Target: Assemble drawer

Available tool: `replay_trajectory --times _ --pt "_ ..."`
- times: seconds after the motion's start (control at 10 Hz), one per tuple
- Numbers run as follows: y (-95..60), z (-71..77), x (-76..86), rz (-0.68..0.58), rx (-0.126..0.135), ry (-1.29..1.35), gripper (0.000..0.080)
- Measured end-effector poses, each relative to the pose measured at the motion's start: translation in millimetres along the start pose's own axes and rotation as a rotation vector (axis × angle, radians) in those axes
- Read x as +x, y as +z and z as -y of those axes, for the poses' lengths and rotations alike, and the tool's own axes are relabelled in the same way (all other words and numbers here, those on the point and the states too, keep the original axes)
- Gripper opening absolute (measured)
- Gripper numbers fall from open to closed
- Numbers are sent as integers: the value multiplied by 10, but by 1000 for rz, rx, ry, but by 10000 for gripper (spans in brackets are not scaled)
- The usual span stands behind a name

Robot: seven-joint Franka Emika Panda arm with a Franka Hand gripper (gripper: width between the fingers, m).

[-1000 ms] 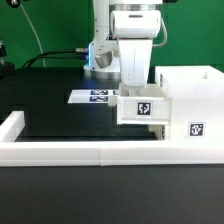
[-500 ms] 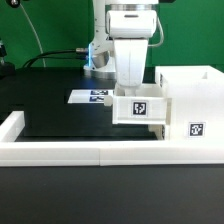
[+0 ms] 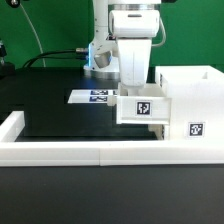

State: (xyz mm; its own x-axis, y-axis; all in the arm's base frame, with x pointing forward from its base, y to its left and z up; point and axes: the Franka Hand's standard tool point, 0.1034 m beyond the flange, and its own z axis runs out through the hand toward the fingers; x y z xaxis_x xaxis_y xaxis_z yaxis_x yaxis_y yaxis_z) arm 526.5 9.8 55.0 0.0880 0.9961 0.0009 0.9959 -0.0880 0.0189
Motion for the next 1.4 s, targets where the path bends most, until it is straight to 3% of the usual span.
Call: replay_trajectory --times 1.4 --pt "1 -15 -50 12 -4 -44 42"
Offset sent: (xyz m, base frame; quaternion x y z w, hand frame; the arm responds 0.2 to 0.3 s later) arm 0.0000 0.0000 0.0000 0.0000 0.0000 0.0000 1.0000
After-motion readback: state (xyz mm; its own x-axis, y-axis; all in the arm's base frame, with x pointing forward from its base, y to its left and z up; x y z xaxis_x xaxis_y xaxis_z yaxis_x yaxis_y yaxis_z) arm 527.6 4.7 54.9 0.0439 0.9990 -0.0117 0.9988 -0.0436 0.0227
